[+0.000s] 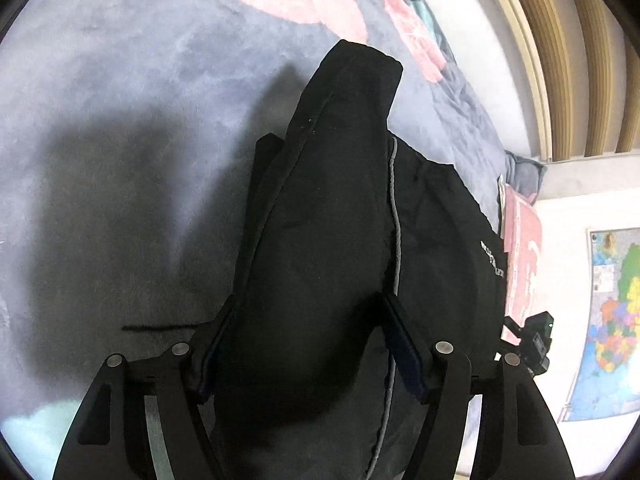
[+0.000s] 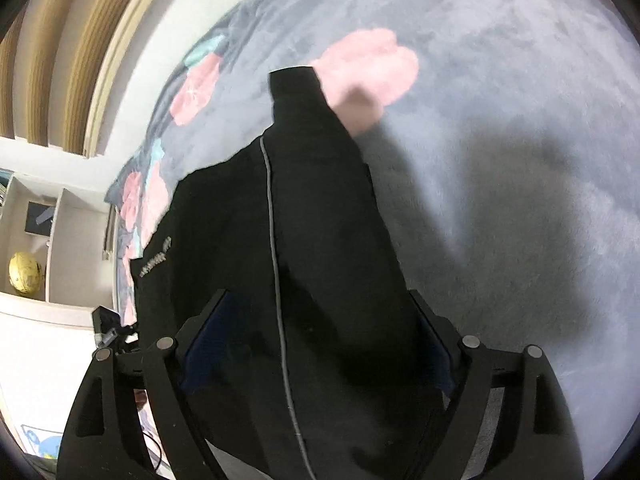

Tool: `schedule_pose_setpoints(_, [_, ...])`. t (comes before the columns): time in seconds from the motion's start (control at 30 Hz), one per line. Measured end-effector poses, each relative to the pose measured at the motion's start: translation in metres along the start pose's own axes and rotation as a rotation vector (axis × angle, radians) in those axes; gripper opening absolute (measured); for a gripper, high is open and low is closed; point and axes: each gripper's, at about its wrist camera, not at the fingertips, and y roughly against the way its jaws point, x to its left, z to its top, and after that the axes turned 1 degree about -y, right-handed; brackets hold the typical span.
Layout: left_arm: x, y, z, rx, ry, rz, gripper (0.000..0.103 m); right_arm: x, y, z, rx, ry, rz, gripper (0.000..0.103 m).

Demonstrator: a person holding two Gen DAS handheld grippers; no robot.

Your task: Fold large clothes

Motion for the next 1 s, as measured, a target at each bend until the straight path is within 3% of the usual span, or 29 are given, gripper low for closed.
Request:
schedule_pose_setpoints(0.13, [-0.003,0.001,-0.004,-0.027,0.003,-0.001,0.071,-0.004,-0.027,0.001,0.063,0.019,-0.058,0.087])
schedule_pose_setpoints(0.27, [0.002,-0.004,-0.001,-0.026,0.045,-0.041,0.071,-0.017,-0.047,0.005,0.107,-0.018,0.030,0.088])
schedule_pose_setpoints(0.33, [-0.004,-0.017,0.002,0.002,0.003,0.008,0.071,-0.012,-0.054,0.009,0.105,0.012,0.047,0.088])
schedule_pose_setpoints(0.43, [-0.008,-0.034,0.005,0.014,-0.002,0.012,0.071,-0.002,-0.057,0.012,0.080,0.047,0.042,0.078])
schedule_pose_setpoints(0.5, [-0.005,-0.031,0.003,-0.006,0.003,-0.010,0.065,0.004,-0.058,0.012,0.076,0.073,0.029,0.072])
schedule_pose_setpoints(0.57, [-0.006,-0.023,-0.003,-0.026,-0.014,-0.036,0.045,0.009,-0.052,0.009,0.080,0.108,0.035,0.065])
schedule_pose_setpoints(0.63, [-0.007,-0.015,-0.008,-0.038,-0.019,-0.071,0.041,0.013,-0.051,0.007,0.099,0.137,0.036,0.065])
schedule_pose_setpoints(0.7, [-0.006,-0.017,-0.008,-0.020,-0.011,-0.083,0.042,0.007,-0.052,0.010,0.122,0.132,0.046,0.068])
schedule_pose_setpoints(0.77, [0.001,-0.027,-0.003,0.017,0.036,-0.098,0.055,0.008,-0.064,0.017,0.140,0.096,0.064,0.075])
schedule_pose_setpoints(0.87, [-0.003,-0.038,-0.001,0.022,0.061,-0.091,0.056,0.003,-0.073,0.017,0.136,0.047,0.081,0.076])
schedule_pose_setpoints(0.9, [-0.011,-0.035,-0.005,0.000,0.035,-0.061,0.054,0.005,-0.071,0.015,0.127,0.049,0.075,0.075])
schedule_pose_setpoints(0.97, [-0.023,-0.024,-0.012,-0.038,-0.001,-0.050,0.031,0.017,-0.063,0.009,0.096,0.087,0.060,0.055])
schedule_pose_setpoints(1.0, [-0.029,-0.014,-0.018,-0.067,-0.013,-0.058,0.027,0.024,-0.056,0.005,0.082,0.116,0.047,0.049])
